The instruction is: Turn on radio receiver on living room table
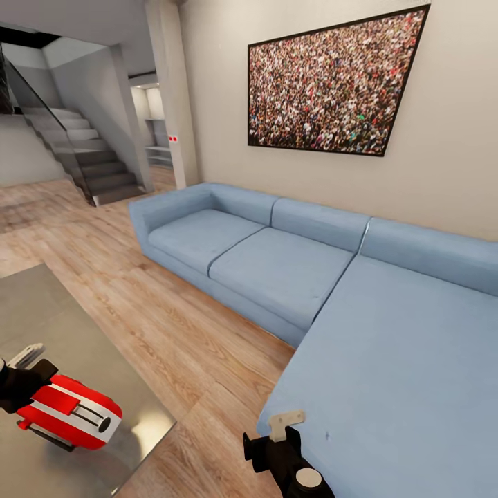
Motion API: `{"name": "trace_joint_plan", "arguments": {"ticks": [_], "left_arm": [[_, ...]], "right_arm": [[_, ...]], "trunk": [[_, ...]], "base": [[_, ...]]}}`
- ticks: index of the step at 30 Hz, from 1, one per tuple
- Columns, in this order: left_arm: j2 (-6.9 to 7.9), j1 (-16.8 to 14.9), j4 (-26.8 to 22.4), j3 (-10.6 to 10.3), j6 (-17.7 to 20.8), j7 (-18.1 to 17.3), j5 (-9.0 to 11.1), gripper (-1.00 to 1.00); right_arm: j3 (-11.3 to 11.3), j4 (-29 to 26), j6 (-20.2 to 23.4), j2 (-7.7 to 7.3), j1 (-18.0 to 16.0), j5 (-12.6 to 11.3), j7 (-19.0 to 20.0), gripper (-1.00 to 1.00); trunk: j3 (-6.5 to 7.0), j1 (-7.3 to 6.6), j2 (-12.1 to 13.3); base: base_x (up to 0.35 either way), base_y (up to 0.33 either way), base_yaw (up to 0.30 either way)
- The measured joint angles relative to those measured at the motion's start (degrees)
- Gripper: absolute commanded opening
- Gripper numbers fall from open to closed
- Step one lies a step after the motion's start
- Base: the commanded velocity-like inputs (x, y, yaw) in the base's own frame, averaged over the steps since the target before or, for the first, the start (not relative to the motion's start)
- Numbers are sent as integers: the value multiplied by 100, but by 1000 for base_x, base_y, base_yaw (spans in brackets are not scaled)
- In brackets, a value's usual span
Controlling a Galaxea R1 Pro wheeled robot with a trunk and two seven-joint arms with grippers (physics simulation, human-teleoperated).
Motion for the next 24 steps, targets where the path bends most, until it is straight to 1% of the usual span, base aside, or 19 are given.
{"name": "trace_joint_plan", "arguments": {"ticks": [4,7,9,11,12,13,14,16,18,19,22,24], "left_arm": [[-6,2,-3,-15,1,0,0,-100],[-28,1,-8,-131,-3,0,14,-100],[-69,0,-77,-171,3,5,-4,-100],[-106,2,-188,-177,-2,7,20,-100],[-113,4,-244,-174,36,8,17,-100],[-129,10,-372,-166,258,13,-30,-100],[-152,12,-458,-160,343,11,8,-100],[-222,23,-641,-153,468,21,40,-100],[-295,42,-824,-144,578,37,-21,-100],[-302,44,-844,-143,566,37,12,-100],[-325,51,-885,-145,602,44,-39,-100],[-331,52,-896,-148,596,44,-13,-100]], "right_arm": [[4,0,0,0,0,0,0,100],[3,0,0,-1,0,0,0,100],[0,0,3,0,0,0,0,100],[2,0,2,0,0,0,0,100],[1,0,1,0,0,0,0,100],[2,0,1,0,0,0,0,100],[2,0,1,0,0,0,0,100],[2,0,3,0,0,0,0,100],[0,0,3,0,0,0,0,100],[0,0,4,0,0,0,0,100],[4,0,5,-1,0,0,0,100],[3,0,7,-1,0,0,0,100]], "trunk": [[72,-88,160],[126,-154,281],[162,-198,361],[198,-242,441],[216,-264,481],[233,-286,521],[251,-308,561],[287,-351,642],[323,-395,722],[341,-417,762],[395,-483,882],[431,-527,963]], "base": [[0,0,0],[0,0,0],[0,0,0],[0,0,0],[0,0,0],[0,0,0],[0,0,0],[0,0,0],[0,0,0],[0,0,0],[0,0,0],[0,0,0]]}}
